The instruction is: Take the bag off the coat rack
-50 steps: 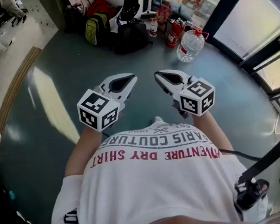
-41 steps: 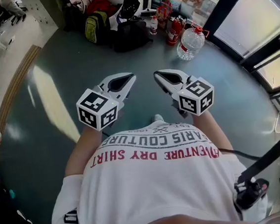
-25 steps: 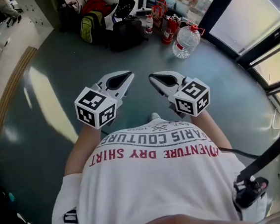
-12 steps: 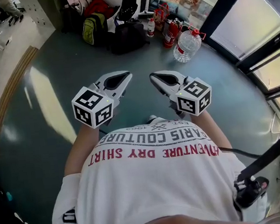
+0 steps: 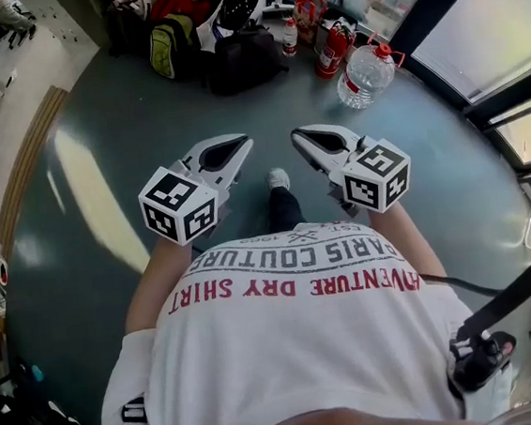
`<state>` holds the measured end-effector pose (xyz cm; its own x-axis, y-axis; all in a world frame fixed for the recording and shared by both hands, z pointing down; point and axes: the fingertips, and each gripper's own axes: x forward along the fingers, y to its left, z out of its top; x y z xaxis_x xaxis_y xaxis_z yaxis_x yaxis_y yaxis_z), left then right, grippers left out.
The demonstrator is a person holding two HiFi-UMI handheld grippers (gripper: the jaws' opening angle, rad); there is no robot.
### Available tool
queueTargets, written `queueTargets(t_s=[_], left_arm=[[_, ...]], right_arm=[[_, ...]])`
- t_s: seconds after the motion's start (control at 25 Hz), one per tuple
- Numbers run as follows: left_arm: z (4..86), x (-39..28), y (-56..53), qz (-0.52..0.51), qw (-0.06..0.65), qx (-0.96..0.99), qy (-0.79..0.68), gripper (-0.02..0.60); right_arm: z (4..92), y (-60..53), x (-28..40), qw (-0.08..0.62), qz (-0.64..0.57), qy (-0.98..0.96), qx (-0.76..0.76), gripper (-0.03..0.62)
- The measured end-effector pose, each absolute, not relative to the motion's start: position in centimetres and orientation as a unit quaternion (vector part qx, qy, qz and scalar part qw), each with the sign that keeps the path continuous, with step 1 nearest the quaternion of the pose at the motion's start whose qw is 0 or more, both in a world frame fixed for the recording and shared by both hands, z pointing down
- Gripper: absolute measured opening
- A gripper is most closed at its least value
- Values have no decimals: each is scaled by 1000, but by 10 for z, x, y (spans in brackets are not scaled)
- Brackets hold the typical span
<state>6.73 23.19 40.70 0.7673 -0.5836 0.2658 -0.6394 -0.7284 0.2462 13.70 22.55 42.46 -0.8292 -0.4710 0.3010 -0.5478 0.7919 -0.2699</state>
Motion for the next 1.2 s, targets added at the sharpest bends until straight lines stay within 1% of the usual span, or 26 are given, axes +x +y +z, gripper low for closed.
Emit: queueTargets(t_s=[0.32, 0.52, 0.72, 0.96, 1.2], left_arm=[[435, 71, 22, 107, 184, 914, -345, 3], [406, 83, -84, 116, 162, 917, -346, 3], [396, 63, -137, 77, 173, 912, -365, 3], [395, 47, -185, 73, 168, 913, -365, 3], [397, 19, -267, 67, 171, 919, -350, 3]], right_arm=[[452, 10, 146, 108, 190, -938, 270, 2], [426, -104, 154, 105, 180, -941, 267, 2], [412, -164, 149, 93, 153, -945, 275, 2], [408, -217, 138, 95, 151, -943, 280, 2], [409, -293, 106, 105, 153, -937, 296, 2]])
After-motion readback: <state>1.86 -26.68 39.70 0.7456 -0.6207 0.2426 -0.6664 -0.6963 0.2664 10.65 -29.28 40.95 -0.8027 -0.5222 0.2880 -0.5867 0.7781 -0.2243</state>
